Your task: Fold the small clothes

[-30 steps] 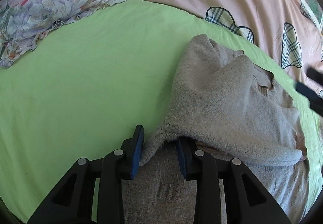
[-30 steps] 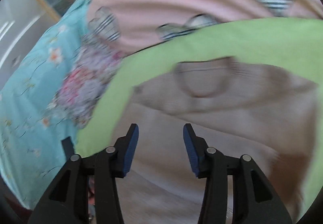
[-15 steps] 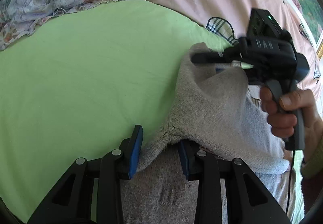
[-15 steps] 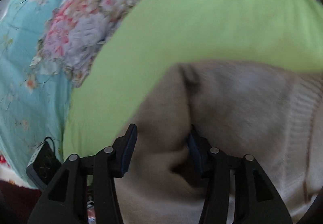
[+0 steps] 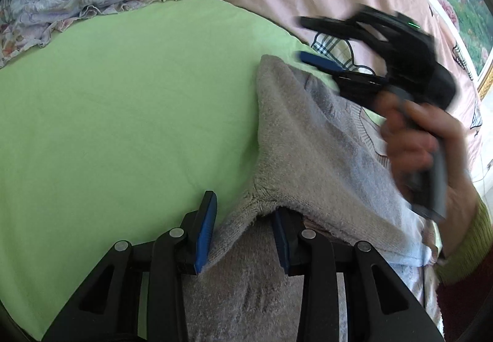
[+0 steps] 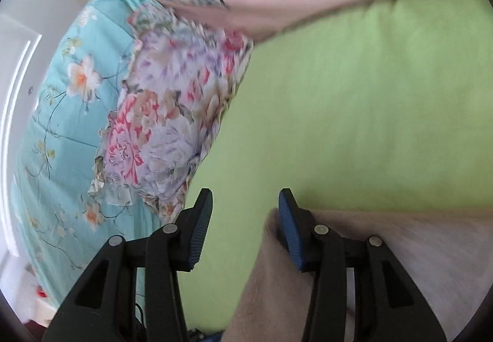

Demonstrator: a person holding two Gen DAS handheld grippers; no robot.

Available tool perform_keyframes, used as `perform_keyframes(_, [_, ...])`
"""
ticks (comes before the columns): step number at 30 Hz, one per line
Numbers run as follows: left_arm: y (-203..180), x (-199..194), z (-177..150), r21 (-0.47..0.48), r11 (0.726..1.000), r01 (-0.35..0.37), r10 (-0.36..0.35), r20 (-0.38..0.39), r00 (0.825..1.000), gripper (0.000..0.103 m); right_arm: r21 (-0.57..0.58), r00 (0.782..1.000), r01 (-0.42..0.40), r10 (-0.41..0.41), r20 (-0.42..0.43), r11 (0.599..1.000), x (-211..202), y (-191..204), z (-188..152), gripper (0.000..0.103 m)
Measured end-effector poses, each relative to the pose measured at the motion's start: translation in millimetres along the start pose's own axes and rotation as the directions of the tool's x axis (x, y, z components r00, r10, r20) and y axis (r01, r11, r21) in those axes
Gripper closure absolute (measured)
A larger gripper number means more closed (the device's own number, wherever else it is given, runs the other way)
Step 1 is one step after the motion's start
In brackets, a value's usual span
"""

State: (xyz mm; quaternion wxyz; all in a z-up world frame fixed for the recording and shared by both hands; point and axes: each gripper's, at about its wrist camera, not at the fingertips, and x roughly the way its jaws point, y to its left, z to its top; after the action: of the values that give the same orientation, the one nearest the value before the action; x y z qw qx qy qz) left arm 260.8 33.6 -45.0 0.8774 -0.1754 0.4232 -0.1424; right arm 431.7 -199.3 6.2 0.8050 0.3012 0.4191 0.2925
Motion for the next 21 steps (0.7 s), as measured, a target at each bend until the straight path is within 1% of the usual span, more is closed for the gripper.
perform_keyframes(2, [0.3, -3.9, -0.4, 0.006, 1.0, 0.022, -0.022, -0.025, 0.999, 0.063, -0.012, 0.999, 0.016, -0.016, 0.032, 1.0, -36.3, 8.5, -13.2, 0.057])
perform_keyframes(3, [0.7, -6.7, 0.2, 0.012, 0.999, 0.034, -0.034, -0.041, 0.999, 0.062, -0.021, 0.998, 0.037, -0.036, 0.046, 0.999, -53.6, 12.2, -21.1, 0.057])
perform_keyframes(5, [-1.5, -14.8, -1.8, 0.046, 0.998, 0.053, -0.05, -0.07, 0.996, 0.06, -0.034, 0.992, 0.108, -0.106, 0.076, 0.994, -95.1, 15.7, -43.6, 0.057])
perform_keyframes(6, [-3.1, -21.4, -3.1, 0.067, 0.996, 0.066, -0.061, -0.073, 0.995, 0.057, -0.033, 0.982, 0.166, -0.162, 0.092, 0.986, -118.6, 15.0, -57.6, 0.057])
perform_keyframes(7, [-4.3, -27.3, -3.7, 0.083, 0.993, 0.078, -0.072, -0.074, 0.995, 0.052, -0.031, 0.972, 0.214, -0.21, 0.105, 0.976, -136.7, 9.5, -67.4, 0.057])
perform_keyframes(8, [-5.2, -31.2, -1.2, 0.099, 0.991, 0.085, -0.078, -0.075, 0.994, 0.05, -0.022, 0.957, 0.268, -0.263, 0.124, 0.963, -159.9, 1.6, -80.2, 0.057])
perform_keyframes(10, [-10.4, -36.5, 7.8, 0.135, 0.988, 0.074, -0.066, -0.062, 0.996, 0.047, 0.017, 0.92, 0.362, -0.361, 0.152, 0.932, -201.1, -15.1, -104.4, 0.057])
perform_keyframes(11, [-13.4, -36.5, 13.5, 0.148, 0.987, 0.058, -0.051, -0.054, 0.997, 0.044, 0.046, 0.895, 0.413, -0.415, 0.164, 0.909, -222.7, -24.6, -117.6, 0.057])
perform_keyframes(12, [-16.5, -34.5, 19.9, 0.154, 0.987, 0.043, -0.036, -0.05, 0.998, 0.039, 0.072, 0.874, 0.449, -0.454, 0.171, 0.891, -239.7, -32.4, -128.3, 0.057])
perform_keyframes(13, [-18.8, -30.0, 26.5, 0.158, 0.987, 0.037, -0.028, -0.054, 0.998, 0.039, 0.106, 0.846, 0.491, -0.502, 0.178, 0.865, -260.3, -42.6, -142.2, 0.057])
perform_keyframes(14, [-19.9, -26.4, 30.9, 0.158, 0.987, 0.031, -0.022, -0.059, 0.998, 0.039, 0.146, 0.811, 0.538, -0.557, 0.181, 0.831, -278.6, -51.8, -154.9, 0.057])
perform_keyframes(15, [-20.2, -19.7, 38.1, 0.155, 0.988, 0.021, -0.011, -0.068, 0.998, 0.039, 0.178, 0.781, 0.571, -0.597, 0.183, 0.802, -292.4, -59.3, -165.3, 0.057])
perform_keyframes(16, [-21.5, -13.4, 42.3, 0.154, 0.988, 0.019, -0.007, -0.08, 0.997, 0.039, 0.21, 0.759, 0.59, -0.624, 0.184, 0.779, -305.1, -67.0, -175.3, 0.057])
perform_keyframes(18, [-24.7, 0.7, 47.6, 0.152, 0.988, 0.003, 0.012, -0.098, 0.995, 0.039, 0.257, 0.737, 0.606, -0.653, 0.172, 0.752, -320.2, -79.4, -192.8, 0.057])
perform_keyframes(19, [-25.5, 8.2, 49.2, 0.151, 0.988, -0.02, 0.037, -0.109, 0.993, 0.039, 0.266, 0.735, 0.609, -0.657, 0.165, 0.747, -322.3, -83.0, -197.5, 0.057])
perform_keyframes(21, [-24.7, 20.3, 50.4, 0.142, 0.989, -0.044, 0.062, -0.121, 0.991, 0.039, 0.266, 0.75, 0.599, -0.646, 0.146, 0.756, -316.9, -88.0, -204.0, 0.057])
